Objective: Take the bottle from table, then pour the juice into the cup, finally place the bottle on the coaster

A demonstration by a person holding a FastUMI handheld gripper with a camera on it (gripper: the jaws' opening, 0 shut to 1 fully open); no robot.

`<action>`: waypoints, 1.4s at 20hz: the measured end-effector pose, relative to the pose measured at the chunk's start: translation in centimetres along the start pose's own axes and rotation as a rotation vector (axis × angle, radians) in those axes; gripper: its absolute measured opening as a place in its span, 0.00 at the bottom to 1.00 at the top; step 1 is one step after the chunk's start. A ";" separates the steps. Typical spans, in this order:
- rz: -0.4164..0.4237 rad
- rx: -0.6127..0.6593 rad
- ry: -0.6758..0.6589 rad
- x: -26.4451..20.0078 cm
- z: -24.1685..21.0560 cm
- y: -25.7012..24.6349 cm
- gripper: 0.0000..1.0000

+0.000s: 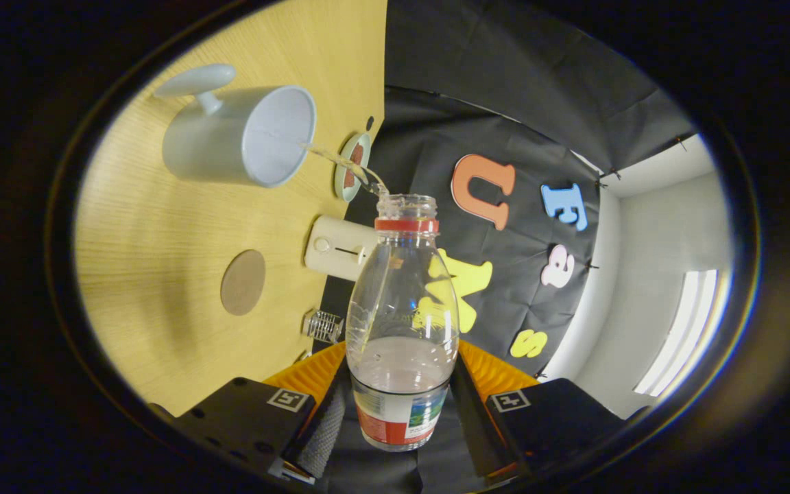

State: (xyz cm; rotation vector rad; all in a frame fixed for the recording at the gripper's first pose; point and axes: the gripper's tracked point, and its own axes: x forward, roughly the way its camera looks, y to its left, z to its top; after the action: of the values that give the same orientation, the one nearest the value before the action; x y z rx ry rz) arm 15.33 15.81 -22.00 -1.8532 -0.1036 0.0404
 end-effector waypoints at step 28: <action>-0.056 -0.139 -0.024 -0.5 0.7 -1.6 0.81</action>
State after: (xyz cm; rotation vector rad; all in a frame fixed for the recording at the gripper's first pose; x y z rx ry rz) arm 14.69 16.87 -20.63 -1.9884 -0.1791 0.0165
